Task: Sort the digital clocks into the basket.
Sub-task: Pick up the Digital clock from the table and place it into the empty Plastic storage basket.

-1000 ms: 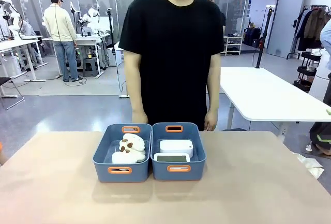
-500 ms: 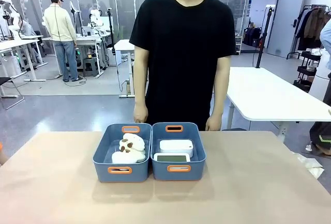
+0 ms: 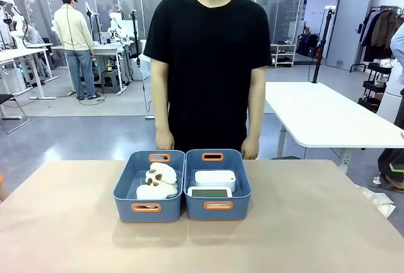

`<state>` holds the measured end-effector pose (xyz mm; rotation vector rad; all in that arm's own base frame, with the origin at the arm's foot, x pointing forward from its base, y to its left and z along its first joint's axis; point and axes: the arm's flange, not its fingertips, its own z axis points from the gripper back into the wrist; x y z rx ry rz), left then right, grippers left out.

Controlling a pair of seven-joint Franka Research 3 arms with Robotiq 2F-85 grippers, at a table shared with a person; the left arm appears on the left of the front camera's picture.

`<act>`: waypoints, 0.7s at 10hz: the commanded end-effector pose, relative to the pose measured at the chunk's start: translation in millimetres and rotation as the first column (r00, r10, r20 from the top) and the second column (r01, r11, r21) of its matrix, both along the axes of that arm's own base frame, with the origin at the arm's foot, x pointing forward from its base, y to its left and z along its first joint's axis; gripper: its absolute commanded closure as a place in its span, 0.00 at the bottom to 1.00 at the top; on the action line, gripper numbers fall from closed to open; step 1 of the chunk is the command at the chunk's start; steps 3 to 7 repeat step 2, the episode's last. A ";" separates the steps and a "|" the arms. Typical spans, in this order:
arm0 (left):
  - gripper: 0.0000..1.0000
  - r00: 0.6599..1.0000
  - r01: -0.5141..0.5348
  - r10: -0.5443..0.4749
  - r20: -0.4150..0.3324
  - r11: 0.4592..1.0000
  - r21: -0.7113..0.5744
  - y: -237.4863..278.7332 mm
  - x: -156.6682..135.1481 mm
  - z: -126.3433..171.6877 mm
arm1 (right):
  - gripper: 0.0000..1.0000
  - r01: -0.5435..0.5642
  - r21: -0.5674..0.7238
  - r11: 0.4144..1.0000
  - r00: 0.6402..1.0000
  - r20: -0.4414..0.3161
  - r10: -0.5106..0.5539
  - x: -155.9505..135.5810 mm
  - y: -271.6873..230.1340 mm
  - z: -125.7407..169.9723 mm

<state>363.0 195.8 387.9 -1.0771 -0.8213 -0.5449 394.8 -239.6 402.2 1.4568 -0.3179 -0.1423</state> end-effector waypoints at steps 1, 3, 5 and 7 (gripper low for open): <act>0.00 1.000 -0.017 0.017 -0.006 1.000 0.014 -3.0 -1.9 1.3 | 0.00 -0.007 -0.003 1.000 1.000 -0.007 0.007 -5.2 2.5 -0.7; 0.00 1.000 -0.017 0.017 -0.006 1.000 0.014 -3.0 -1.9 1.3 | 0.00 -0.007 -0.003 1.000 1.000 -0.007 0.007 -5.2 2.5 -0.7; 0.00 1.000 -0.017 0.017 -0.006 1.000 0.014 -3.0 -1.9 1.3 | 0.00 -0.007 -0.003 1.000 1.000 -0.007 0.007 -5.2 2.5 -0.7; 0.00 1.000 -0.017 0.017 -0.006 1.000 0.014 -3.0 -1.9 1.3 | 0.00 -0.007 -0.003 1.000 1.000 -0.007 0.007 -5.2 2.5 -0.7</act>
